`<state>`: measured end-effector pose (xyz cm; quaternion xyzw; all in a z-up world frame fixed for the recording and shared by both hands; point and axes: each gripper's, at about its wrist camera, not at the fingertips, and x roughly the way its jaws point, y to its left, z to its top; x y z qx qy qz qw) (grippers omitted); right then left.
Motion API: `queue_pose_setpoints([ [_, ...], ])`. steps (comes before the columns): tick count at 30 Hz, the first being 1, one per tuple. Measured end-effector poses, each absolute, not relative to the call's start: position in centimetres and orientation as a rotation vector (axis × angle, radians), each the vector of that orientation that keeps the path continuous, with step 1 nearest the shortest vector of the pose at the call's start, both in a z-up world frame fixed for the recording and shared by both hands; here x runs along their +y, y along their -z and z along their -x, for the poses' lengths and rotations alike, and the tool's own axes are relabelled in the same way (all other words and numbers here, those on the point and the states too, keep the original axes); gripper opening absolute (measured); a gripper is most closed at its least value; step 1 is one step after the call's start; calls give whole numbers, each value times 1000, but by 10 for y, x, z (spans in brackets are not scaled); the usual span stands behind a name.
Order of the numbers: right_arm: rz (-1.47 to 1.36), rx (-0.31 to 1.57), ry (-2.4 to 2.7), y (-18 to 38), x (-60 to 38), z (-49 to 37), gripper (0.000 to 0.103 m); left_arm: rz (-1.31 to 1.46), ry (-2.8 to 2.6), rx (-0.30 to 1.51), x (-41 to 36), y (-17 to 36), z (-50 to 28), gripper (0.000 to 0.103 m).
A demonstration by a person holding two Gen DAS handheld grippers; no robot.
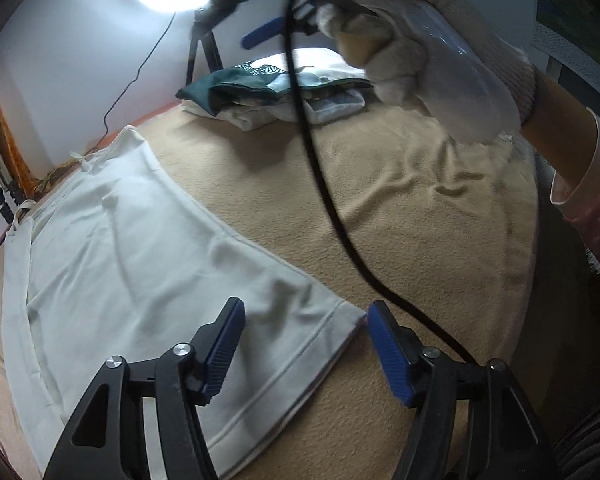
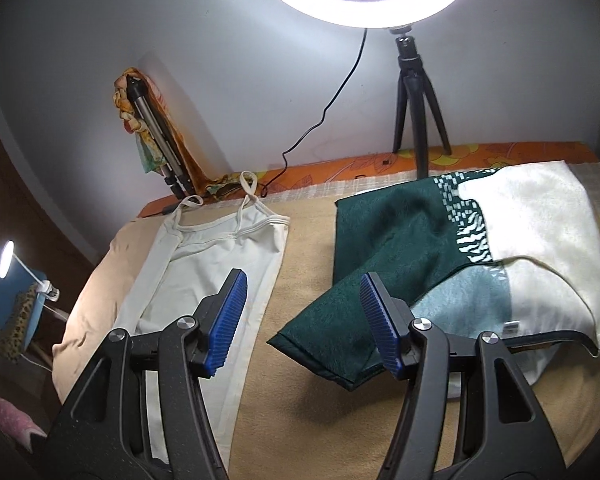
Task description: Fold small clothes
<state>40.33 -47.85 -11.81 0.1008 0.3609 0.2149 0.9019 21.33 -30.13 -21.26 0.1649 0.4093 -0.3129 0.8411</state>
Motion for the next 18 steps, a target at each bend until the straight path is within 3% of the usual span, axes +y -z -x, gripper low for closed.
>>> queue_pose_setpoints([
  [3,-219,776,-481,123,-469,-415,62,-368,636,890,-307,218,-216,67],
  [4,-216,786,-487,125,-464,-420,62,-363,639,900,-306,220,-220,61],
  [7,-199,809,-501,132,-447,-431,62,-357,648,887,-305,218,-220,19],
  [8,-197,817,-507,134,-442,-434,62,-348,657,889,-303,217,-221,12],
  [11,-188,839,-516,141,-423,-446,61,-281,675,926,-291,214,-229,5],
  [18,-148,888,-498,161,-370,-476,61,-220,651,935,-267,200,-230,4],
])
